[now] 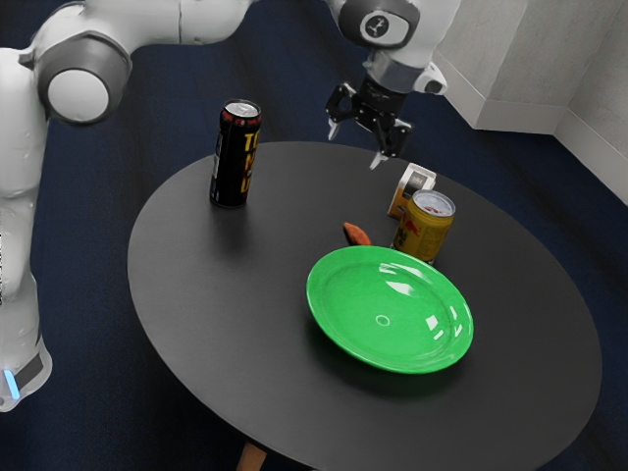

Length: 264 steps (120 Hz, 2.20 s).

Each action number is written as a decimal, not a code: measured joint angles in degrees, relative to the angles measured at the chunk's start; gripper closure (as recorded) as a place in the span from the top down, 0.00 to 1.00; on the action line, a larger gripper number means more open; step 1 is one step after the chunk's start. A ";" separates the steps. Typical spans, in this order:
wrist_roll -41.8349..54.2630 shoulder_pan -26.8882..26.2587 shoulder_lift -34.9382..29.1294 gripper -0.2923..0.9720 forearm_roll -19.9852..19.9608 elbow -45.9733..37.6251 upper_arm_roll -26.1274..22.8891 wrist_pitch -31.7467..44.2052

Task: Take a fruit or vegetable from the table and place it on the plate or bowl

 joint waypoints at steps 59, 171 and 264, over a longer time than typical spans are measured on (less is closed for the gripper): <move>-30.71 4.69 2.32 0.77 -8.60 -9.58 0.38 15.59; -48.10 10.02 16.17 0.77 -9.66 -2.42 -3.84 17.31; -49.60 10.53 20.52 0.69 -11.81 -1.35 -3.72 17.38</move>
